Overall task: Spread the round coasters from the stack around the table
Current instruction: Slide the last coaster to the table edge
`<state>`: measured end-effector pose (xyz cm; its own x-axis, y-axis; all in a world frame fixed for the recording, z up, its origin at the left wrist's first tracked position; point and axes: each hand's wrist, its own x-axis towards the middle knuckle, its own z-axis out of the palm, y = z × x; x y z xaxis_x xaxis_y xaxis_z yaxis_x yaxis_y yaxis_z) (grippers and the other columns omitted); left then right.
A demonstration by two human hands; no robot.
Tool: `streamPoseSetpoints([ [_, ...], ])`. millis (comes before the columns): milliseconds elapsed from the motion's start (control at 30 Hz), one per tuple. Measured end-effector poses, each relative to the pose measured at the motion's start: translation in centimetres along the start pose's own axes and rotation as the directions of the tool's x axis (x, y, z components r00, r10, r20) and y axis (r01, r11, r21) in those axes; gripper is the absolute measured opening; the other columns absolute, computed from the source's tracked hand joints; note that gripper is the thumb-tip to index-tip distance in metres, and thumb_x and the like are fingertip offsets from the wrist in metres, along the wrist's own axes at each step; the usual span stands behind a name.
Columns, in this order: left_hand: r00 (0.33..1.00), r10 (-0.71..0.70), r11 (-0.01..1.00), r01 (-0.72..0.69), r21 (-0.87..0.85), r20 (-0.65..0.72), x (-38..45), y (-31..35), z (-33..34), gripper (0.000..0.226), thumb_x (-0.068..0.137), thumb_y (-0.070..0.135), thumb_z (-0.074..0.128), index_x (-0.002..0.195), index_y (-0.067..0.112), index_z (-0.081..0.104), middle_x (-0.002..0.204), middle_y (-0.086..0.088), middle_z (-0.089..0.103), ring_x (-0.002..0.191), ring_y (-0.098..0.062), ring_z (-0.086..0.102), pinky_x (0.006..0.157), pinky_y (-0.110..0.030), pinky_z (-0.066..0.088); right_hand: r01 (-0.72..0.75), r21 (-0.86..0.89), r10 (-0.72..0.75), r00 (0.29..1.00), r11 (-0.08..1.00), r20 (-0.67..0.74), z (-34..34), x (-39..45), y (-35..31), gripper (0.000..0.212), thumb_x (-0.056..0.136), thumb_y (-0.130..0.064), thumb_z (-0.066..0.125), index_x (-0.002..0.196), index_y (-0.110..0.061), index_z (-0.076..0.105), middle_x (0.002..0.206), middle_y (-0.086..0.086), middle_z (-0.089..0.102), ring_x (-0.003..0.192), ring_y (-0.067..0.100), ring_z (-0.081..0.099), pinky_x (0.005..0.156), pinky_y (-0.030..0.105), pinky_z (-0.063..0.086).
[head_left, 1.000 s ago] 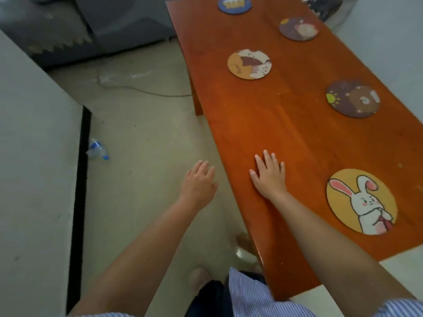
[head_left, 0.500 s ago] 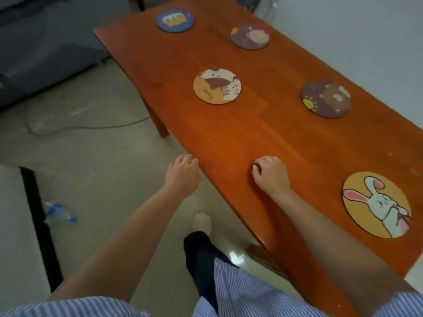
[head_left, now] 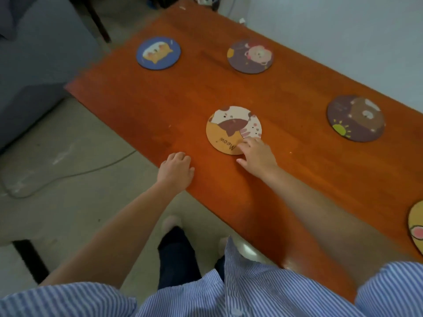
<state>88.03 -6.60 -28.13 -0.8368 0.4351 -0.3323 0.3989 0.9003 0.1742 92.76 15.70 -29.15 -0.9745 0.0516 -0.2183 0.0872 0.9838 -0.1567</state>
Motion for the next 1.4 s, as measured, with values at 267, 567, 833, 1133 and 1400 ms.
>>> streamPoseSetpoints([
  [267, 0.951, 0.307, 0.948, -0.309, 0.080, 0.038, 10.6, -7.0, -2.2, 0.045, 0.095, 0.031, 0.039, 0.136, 0.012, 0.038, 0.149, -0.009, 0.032, 0.140, -0.026, 0.021, 0.112, -0.044, 0.025, 0.038, -0.287, -0.075, 0.990, 0.957, -0.116, 0.5, 1.4, -2.2, 0.017, 0.075, 0.004, 0.051, 0.075, 0.002, 0.068, 0.077, 0.017, 0.071, 0.069, 0.032, 0.068, 0.045, 0.030, 0.053],
  [567, 0.799, 0.598, 0.798, -0.600, 0.050, 0.059, 15.5, -12.7, -2.3, 0.045, 0.096, 0.033, 0.033, 0.139, 0.019, 0.034, 0.153, -0.004, 0.026, 0.143, -0.020, 0.014, 0.117, -0.046, 0.009, -0.489, -0.233, 0.540, 0.790, 0.841, 0.290, -1.2, 3.0, -11.4, 0.026, 0.081, -0.007, 0.051, 0.106, -0.004, 0.058, 0.107, 0.018, 0.059, 0.088, 0.029, 0.059, 0.055, 0.032, 0.045],
  [833, 0.814, 0.581, 0.810, -0.575, -0.116, 0.023, 16.3, -13.9, -2.6, 0.040, 0.095, 0.025, 0.040, 0.133, 0.011, 0.045, 0.148, -0.009, 0.036, 0.140, -0.023, 0.023, 0.116, -0.040, 0.016, -0.723, 0.689, 0.689, 0.520, 0.040, 0.505, -2.1, 13.4, -15.0, 0.030, 0.097, -0.012, 0.036, 0.068, -0.010, 0.046, 0.062, 0.009, 0.051, 0.053, 0.024, 0.053, 0.048, 0.036, 0.047],
  [1133, 0.848, 0.489, 0.866, -0.445, -0.227, 0.204, 13.2, -8.6, -4.0, 0.032, 0.091, 0.025, 0.046, 0.117, 0.008, 0.052, 0.114, -0.014, 0.058, 0.103, -0.028, 0.054, 0.082, -0.038, 0.047, -0.897, 0.395, 0.923, 0.307, 0.199, 0.231, -0.2, 5.2, -12.1, 0.034, 0.090, -0.019, 0.052, 0.119, -0.002, 0.047, 0.122, 0.021, 0.050, 0.115, 0.038, 0.046, 0.091, 0.045, 0.045],
  [1400, 0.956, 0.192, 0.893, -0.075, -0.443, 0.224, 11.9, -5.2, -3.5, 0.024, 0.089, 0.011, 0.052, 0.113, 0.008, 0.057, 0.115, -0.010, 0.063, 0.099, -0.023, 0.060, 0.070, -0.030, 0.046, -0.823, 0.568, 0.901, 0.258, 0.016, 0.349, 1.1, 2.2, -10.4, 0.036, 0.081, 0.006, 0.046, 0.055, -0.010, 0.028, 0.053, 0.005, 0.023, 0.050, 0.019, 0.021, 0.050, 0.028, 0.013],
])
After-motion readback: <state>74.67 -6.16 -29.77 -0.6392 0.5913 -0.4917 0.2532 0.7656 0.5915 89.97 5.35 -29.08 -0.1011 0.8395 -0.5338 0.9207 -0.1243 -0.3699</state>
